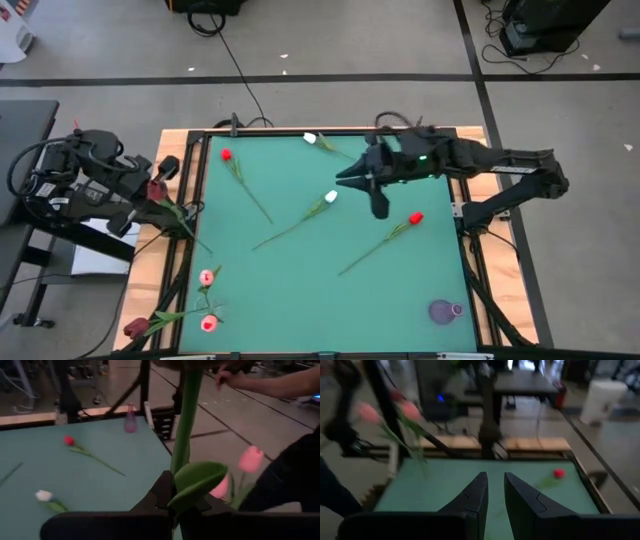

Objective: Sort flowers into vase by color
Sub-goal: Put the dark red flower into the transparent vase

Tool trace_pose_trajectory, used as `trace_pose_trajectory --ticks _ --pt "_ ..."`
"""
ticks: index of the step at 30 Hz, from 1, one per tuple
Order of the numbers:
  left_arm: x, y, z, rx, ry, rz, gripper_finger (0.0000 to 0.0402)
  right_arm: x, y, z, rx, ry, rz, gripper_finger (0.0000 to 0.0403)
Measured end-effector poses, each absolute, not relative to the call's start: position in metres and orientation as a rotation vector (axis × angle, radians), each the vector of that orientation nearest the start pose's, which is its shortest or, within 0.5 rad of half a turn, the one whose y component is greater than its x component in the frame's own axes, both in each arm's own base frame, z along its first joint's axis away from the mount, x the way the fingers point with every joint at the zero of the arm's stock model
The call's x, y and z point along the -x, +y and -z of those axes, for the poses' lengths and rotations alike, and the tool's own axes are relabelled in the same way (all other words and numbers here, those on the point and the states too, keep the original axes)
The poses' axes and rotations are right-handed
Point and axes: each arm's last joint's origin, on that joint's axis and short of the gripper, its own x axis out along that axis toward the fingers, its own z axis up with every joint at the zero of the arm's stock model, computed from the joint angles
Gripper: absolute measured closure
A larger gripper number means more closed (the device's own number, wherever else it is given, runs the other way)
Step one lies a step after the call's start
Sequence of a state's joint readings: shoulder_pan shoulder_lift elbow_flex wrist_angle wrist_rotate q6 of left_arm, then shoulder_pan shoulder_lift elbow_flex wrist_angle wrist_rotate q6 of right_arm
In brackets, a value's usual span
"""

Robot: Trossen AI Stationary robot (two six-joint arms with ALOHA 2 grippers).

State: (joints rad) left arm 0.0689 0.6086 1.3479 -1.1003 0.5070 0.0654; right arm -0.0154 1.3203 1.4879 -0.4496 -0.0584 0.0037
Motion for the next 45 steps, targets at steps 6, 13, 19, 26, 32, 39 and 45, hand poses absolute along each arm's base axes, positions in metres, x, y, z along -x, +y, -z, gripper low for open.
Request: trace_pose_trajectory --ticks 6,13,19,26,32,39,45 --pt "-0.033 -0.011 -0.433 0.032 0.317 0.42 0.039 -0.236 -0.003 -0.462 -0.011 0.161 -0.039 0.033" --pt "-0.033 -0.011 -0.433 0.028 0.317 0.398 0.039 -0.182 -0.005 -0.478 -0.026 0.044 -0.015 0.033" --pt "-0.034 -0.01 -0.434 0.021 0.303 0.394 0.039 -0.159 -0.007 -0.439 -0.098 -0.04 0.002 0.033" --pt "-0.034 -0.01 -0.434 0.014 0.302 0.395 0.039 -0.143 -0.006 -0.39 -0.184 -0.14 -0.003 0.033" --pt "-0.034 -0.01 -0.434 0.013 0.302 0.395 0.039 -0.135 -0.006 -0.377 -0.199 -0.129 0.01 0.033" --pt "-0.034 -0.01 -0.434 0.014 0.303 0.395 0.039 -0.135 -0.006 -0.375 -0.151 -0.114 0.014 0.033" --pt "-0.033 -0.01 -0.433 0.015 0.309 0.395 0.039 -0.135 -0.006 -0.375 -0.151 -0.11 0.015 0.033"
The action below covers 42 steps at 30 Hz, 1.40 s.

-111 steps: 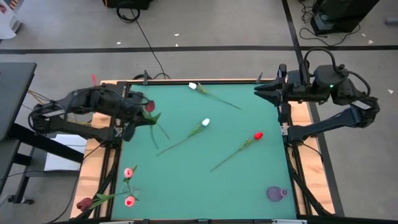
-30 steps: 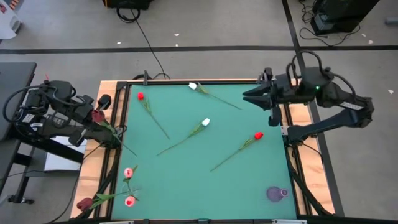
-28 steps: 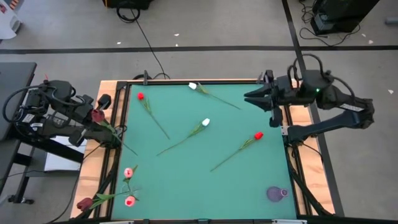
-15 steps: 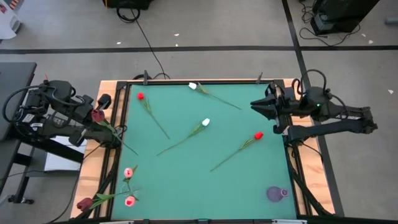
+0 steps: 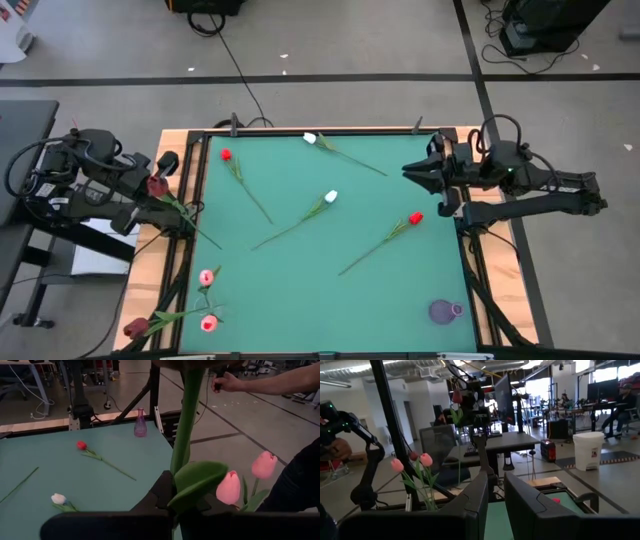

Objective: Sort flowers into vase by color
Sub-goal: Put the dark red flower into the transparent vase

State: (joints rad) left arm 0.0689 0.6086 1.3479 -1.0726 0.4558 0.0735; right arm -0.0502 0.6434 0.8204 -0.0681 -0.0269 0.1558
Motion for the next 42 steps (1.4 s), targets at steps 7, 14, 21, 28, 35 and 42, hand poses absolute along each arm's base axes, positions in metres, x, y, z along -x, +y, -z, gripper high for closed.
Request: trace_pose_trajectory --ticks 7,14,21,28,35,42 --pt "-0.033 -0.01 -0.433 0.008 0.309 0.396 0.039 -0.135 -0.006 -0.375 -0.151 -0.113 0.015 0.033" --pt "-0.02 -0.012 -0.438 0.089 0.358 0.4 0.039 -0.135 -0.006 -0.375 -0.151 -0.115 0.014 0.033" --pt "0.004 -0.022 -0.449 0.035 0.287 0.802 0.039 -0.135 -0.006 -0.375 -0.15 -0.115 0.014 0.033" --pt "-0.009 -0.023 -0.436 0.064 0.33 0.873 0.039 -0.135 -0.006 -0.375 -0.15 -0.116 0.014 0.033" --pt "-0.004 -0.024 -0.443 -0.015 0.21 0.939 0.039 -0.135 -0.006 -0.375 -0.15 -0.118 0.014 0.033" --pt "-0.012 -0.024 -0.448 -0.032 0.162 0.968 0.039 -0.135 -0.006 -0.376 -0.15 -0.118 0.014 0.033"
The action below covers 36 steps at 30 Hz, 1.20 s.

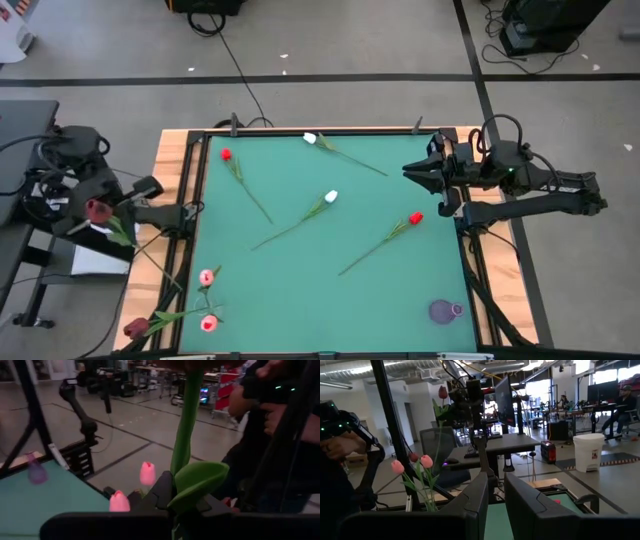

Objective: Sort flowers into vase by color
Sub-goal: Put the dark red flower into the transparent vase

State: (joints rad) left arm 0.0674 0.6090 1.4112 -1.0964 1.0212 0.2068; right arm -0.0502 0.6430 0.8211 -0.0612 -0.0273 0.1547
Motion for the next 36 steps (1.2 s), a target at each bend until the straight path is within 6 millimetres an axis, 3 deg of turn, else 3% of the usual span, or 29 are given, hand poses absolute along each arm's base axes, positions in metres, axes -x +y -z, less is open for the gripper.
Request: trace_pose_trajectory --ticks 11,22,30,36 --pt "-0.063 -0.021 -0.389 0.103 0.215 1.009 0.039 -0.135 -0.006 -0.376 -0.15 -0.119 0.014 0.033" --pt "-0.071 -0.02 -0.341 0.134 0.259 0.964 0.039 -0.135 -0.006 -0.376 -0.15 -0.119 0.014 0.033" --pt "-0.074 -0.02 -0.33 0.078 0.252 0.972 0.0384 -0.135 -0.006 -0.376 -0.15 -0.119 0.014 0.033" --pt "-0.071 -0.022 -0.331 0.098 0.232 1.086 0.0321 -0.135 -0.006 -0.376 -0.15 -0.119 0.014 0.033"
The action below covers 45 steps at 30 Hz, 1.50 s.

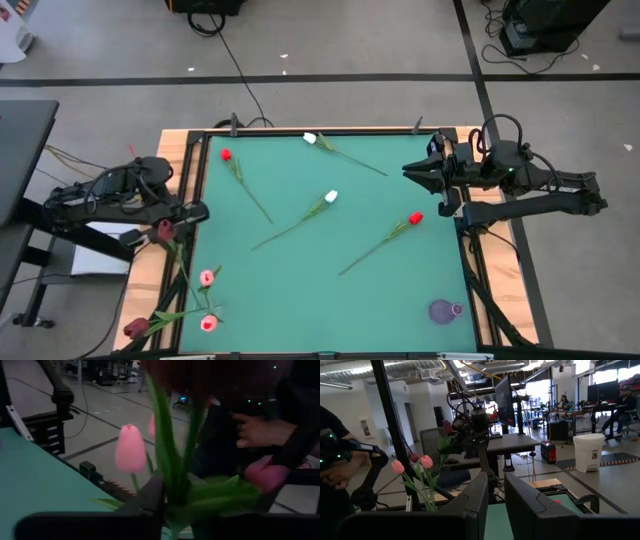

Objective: Sort flowers into vase by color
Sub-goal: Put the dark red flower into the transparent vase, then put the top white flower into the violet vase

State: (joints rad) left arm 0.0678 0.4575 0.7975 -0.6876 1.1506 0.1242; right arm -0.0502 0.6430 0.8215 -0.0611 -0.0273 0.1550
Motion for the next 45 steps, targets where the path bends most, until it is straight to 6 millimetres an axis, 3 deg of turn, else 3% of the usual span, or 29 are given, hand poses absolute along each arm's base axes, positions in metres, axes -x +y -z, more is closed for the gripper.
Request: trace_pose_trajectory --ticks 8,14,20,26,30,35,40,45 --pt "-0.07 -0.022 -0.332 0.105 0.231 1.097 0.0192 -0.135 -0.006 -0.376 -0.15 -0.119 0.013 0.033" --pt "-0.07 -0.025 -0.336 0.186 0.259 1.149 0.0138 -0.135 -0.006 -0.376 -0.15 -0.119 0.014 0.033" --pt "-0.07 -0.03 -0.35 0.269 0.252 1.214 0.0127 -0.135 -0.006 -0.376 -0.15 -0.119 0.014 0.033" --pt "-0.068 -0.034 -0.367 0.246 0.194 1.258 0.0127 -0.135 -0.006 -0.376 -0.15 -0.119 0.013 0.033" --pt "-0.074 -0.033 -0.375 0.249 0.181 1.165 0.0127 -0.135 -0.006 -0.376 -0.15 -0.119 0.013 0.033" --pt "-0.082 -0.027 -0.4 0.219 0.093 0.896 0.0127 -0.135 -0.006 -0.376 -0.15 -0.119 0.013 0.033" --pt "-0.109 -0.014 -0.418 0.218 0.09 0.633 0.0127 -0.135 -0.006 -0.376 -0.15 -0.119 0.013 0.033" --pt "-0.161 0.007 -0.403 0.297 0.257 0.486 0.0127 -0.135 -0.006 -0.376 -0.15 -0.119 0.013 0.033"
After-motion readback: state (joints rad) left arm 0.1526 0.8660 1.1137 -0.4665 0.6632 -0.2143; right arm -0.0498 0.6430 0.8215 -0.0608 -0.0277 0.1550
